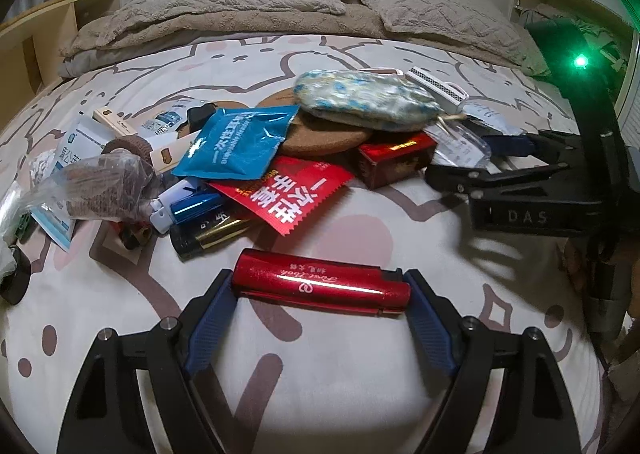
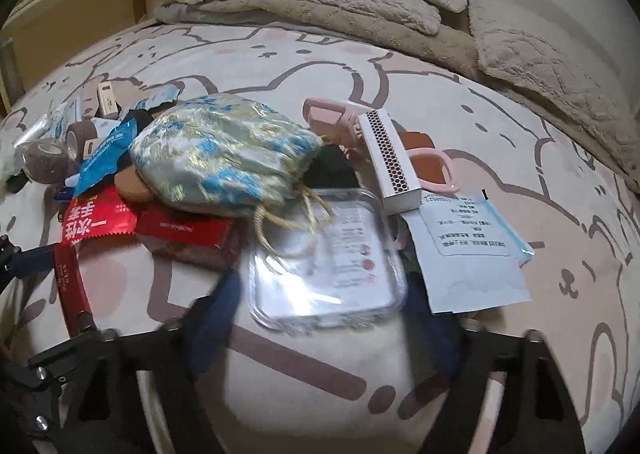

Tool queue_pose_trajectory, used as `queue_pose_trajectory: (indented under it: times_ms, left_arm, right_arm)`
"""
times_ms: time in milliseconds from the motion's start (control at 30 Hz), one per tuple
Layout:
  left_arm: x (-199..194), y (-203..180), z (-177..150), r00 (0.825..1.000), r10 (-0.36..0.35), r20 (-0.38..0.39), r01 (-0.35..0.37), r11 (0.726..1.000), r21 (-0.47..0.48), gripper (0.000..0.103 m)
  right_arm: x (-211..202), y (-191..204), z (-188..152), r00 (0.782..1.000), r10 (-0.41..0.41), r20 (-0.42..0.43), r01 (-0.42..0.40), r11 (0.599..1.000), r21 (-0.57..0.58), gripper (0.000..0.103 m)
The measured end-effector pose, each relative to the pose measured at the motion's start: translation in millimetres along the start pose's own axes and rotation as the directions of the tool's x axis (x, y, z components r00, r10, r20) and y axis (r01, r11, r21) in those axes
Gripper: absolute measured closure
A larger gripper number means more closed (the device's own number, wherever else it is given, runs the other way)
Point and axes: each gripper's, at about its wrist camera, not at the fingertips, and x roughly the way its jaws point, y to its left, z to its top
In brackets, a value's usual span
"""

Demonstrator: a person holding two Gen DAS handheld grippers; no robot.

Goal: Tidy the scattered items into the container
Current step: 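Grasp the red lighter with the left tool while the right grasps the clear case, then lift the red lighter and clear case off the sheet with both tools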

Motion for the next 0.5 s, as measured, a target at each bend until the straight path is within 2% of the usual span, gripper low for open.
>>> queue_pose_trajectory:
  times_ms: [167,500]
  left_arm:
    - [0,0,0,1.000,-0.002,0.002,0.002,1.000,-0.002,0.020]
    - [-13,-4,-9,1.000,-0.019,-0.001,0.019,1.000,-0.002,0.020]
  right_arm:
    - [-2,3,-2,1.000,-0.014,0.013,0.014,1.000,0.014,0.027]
    - [-20,9,-23,0.999,-0.006,-0.034,0.008,0.998,0.060,0.027]
